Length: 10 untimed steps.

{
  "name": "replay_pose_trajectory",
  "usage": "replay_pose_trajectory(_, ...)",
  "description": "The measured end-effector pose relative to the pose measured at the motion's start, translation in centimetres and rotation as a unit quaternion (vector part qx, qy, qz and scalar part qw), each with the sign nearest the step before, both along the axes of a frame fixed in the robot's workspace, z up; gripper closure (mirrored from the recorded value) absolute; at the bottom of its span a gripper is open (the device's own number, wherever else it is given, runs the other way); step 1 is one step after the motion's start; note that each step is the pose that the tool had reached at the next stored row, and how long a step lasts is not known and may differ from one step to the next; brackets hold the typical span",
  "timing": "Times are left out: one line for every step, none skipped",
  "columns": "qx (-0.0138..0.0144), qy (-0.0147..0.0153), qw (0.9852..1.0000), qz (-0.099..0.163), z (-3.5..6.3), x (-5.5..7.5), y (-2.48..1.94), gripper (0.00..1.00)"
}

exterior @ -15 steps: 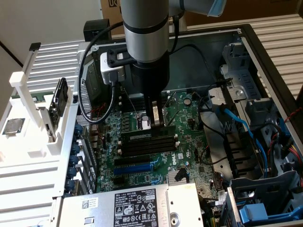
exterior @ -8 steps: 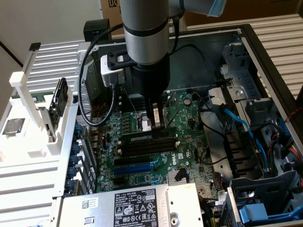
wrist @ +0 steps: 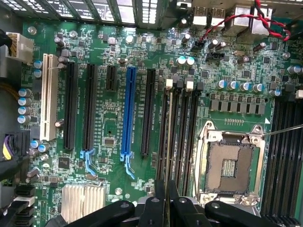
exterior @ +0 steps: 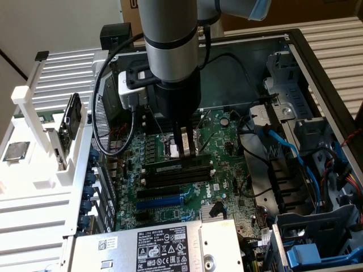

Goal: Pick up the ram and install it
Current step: 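Insert the ram into the slot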

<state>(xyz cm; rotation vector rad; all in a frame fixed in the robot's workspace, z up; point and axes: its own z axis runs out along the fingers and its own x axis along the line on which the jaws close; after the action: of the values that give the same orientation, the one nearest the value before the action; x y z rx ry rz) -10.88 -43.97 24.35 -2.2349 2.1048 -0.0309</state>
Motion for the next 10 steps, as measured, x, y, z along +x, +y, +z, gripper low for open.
replay_pose_trajectory(0.0,-0.0002,1.0,0.0,-0.08,0.01,0.0,0.87)
replay_pose_trajectory(0.0,-0.0004,1.0,0.0,-0.17,0.01,0.0,0.87)
replay_pose_trajectory(0.0,-0.0006,1.0,0.0,-0.24,0.0,0.0,0.87)
replay_pose_trajectory(0.0,-0.0009,1.0,0.0,-0.3,-0.02,0.0,0.87)
replay_pose_trajectory(-0.0001,-0.0016,1.0,0.0,-0.36,-0.05,0.0,0.87)
replay_pose_trajectory(-0.0001,-0.0023,1.0,0.0,-0.41,-0.08,0.0,0.87)
replay_pose_trajectory(-0.0001,-0.0027,1.0,0.0,-0.43,-0.1,0.0,0.87)
replay_pose_trajectory(-0.0001,-0.0027,1.0,0.0,-0.44,-0.1,0.0,0.87)
replay_pose_trajectory(-0.0001,-0.003,1.0,0.0,-0.48,-0.14,0.0,0.87)
replay_pose_trajectory(0.0,-0.0034,1.0,0.0,-0.51,-0.19,0.0,0.87)
